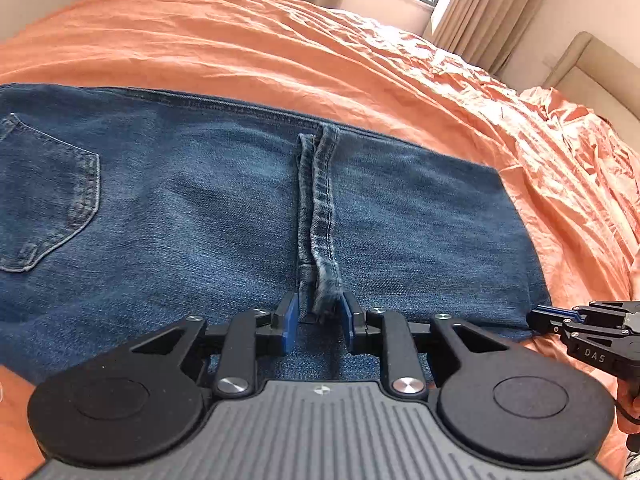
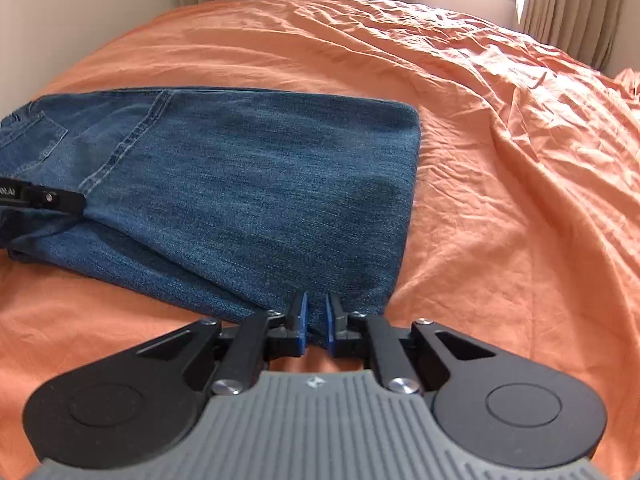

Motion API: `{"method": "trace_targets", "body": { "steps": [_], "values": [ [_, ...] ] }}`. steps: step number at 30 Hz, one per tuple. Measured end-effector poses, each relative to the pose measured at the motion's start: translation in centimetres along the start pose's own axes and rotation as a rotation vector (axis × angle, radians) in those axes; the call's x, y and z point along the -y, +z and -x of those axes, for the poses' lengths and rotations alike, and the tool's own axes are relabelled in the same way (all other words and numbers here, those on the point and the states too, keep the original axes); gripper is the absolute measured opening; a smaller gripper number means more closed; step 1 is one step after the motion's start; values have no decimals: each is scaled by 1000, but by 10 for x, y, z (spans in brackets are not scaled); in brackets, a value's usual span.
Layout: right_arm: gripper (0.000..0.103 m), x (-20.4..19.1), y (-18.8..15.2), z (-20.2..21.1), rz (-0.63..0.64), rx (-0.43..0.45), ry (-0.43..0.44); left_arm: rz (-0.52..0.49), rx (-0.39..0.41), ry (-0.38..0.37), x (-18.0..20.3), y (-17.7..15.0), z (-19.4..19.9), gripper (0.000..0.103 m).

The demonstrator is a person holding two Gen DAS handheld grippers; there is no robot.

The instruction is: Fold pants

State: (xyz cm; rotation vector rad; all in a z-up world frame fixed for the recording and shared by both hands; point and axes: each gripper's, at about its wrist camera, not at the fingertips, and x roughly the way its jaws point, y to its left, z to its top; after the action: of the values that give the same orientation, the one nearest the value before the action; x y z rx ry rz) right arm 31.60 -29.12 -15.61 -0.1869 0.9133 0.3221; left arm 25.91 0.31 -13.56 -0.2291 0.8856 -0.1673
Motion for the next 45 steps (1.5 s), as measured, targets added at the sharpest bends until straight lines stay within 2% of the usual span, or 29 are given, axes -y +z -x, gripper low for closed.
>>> {"method": "trace_targets", "body": {
  "steps": [2, 5, 8, 13, 21, 26, 36, 38, 42, 45],
  "values": [
    [8, -8, 5, 13, 41, 22, 13, 6, 49, -15, -5, -4, 21, 33],
    [8, -28, 12, 28, 97, 55, 38, 37, 109, -8, -18, -5, 50, 38],
    [14, -54, 21, 32, 154, 71, 56, 108, 162, 18, -39, -5, 73, 42],
    [17, -95, 37, 27, 236, 83, 79, 296, 281, 69, -88, -12, 105, 42],
    [18, -143, 70, 7, 326, 75, 103, 614, 410, 67, -180, -29, 129, 51],
    [18, -166, 95, -16, 377, 61, 95, 810, 507, 70, -223, -48, 131, 58],
    [20, -171, 124, -68, 355, -59, 102, 1179, 605, -37, -299, -77, 107, 58],
    [20, -169, 124, -79, 344, -98, 112, 1200, 616, -24, -308, -71, 100, 59],
    [20, -163, 124, -86, 315, -122, 141, 1207, 609, 5, -324, -58, 80, 59],
    [20, -158, 124, -88, 303, -127, 158, 1212, 606, 2, -334, -52, 66, 65]
  ]
}}
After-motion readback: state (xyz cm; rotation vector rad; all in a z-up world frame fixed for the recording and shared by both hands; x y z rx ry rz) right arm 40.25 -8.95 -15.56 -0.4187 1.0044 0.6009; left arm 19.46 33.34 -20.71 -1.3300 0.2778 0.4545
